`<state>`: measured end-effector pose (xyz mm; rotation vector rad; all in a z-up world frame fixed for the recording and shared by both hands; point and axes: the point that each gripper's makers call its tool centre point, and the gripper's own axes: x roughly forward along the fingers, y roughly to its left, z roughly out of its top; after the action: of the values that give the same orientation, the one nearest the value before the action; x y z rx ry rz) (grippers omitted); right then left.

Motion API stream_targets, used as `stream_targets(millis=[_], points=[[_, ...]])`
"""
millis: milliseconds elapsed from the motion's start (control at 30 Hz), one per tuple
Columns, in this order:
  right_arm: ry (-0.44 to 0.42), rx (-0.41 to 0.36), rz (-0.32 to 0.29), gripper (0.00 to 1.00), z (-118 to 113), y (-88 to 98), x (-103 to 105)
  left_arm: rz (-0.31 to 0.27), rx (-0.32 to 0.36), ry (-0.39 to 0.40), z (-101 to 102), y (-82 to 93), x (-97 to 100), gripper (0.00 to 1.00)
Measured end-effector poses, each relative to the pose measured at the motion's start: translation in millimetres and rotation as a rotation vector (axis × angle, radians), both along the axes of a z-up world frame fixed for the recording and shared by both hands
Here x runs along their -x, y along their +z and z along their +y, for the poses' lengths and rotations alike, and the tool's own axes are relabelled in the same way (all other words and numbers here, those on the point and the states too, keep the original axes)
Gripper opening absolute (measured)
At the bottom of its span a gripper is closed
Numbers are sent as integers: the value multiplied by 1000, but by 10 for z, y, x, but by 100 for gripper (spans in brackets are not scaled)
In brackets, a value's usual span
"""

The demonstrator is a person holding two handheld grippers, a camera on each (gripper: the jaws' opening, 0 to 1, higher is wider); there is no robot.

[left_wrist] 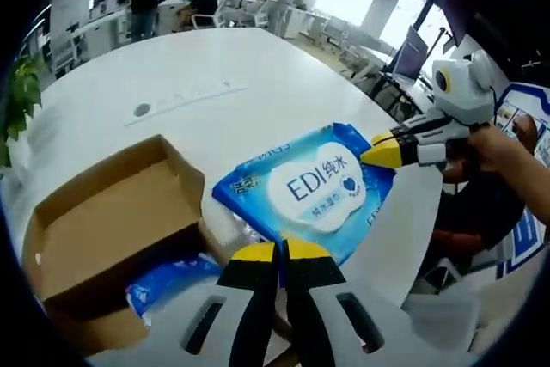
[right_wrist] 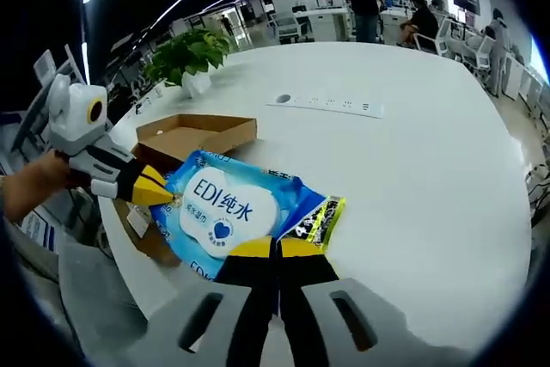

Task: Operate the shoe box by opening the lid, removing the specified soft item, and placing it in the target area until the item is outside and the box remains undamaged.

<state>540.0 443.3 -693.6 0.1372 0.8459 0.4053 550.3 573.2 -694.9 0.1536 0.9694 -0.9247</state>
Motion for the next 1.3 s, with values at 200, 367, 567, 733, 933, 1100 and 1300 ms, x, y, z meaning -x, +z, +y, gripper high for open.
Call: stream_targets(millis=[200, 367, 567, 733, 933, 1100, 1300], points=[[-10, 8, 13, 0, -61, -116, -70, -5, -37, -34, -74, -116, -74, 0], [-6, 22, 20, 0, -81, -233, -134, -18, -87, -73, -105, -257, -152, 0], [-14, 27, 29, 0, -116, -363, -216, -39, -141, -117, -152, -357, -213, 0], [-17, 43, 38, 0, -163, -460, -253, -55, -182, -159, -205, -449, -230, 0], [-18, 36, 45, 0, -188, -554, -260, -68, -214, -194, -218, -532, -245, 0], [-20, 36, 49, 0, -177, -630, -285, -89, -252, -220, -216, -591, -282, 0], [-23, 40, 51, 0, -173, -694, -312, -100, -280, -240, -212, -639, -300, 0]])
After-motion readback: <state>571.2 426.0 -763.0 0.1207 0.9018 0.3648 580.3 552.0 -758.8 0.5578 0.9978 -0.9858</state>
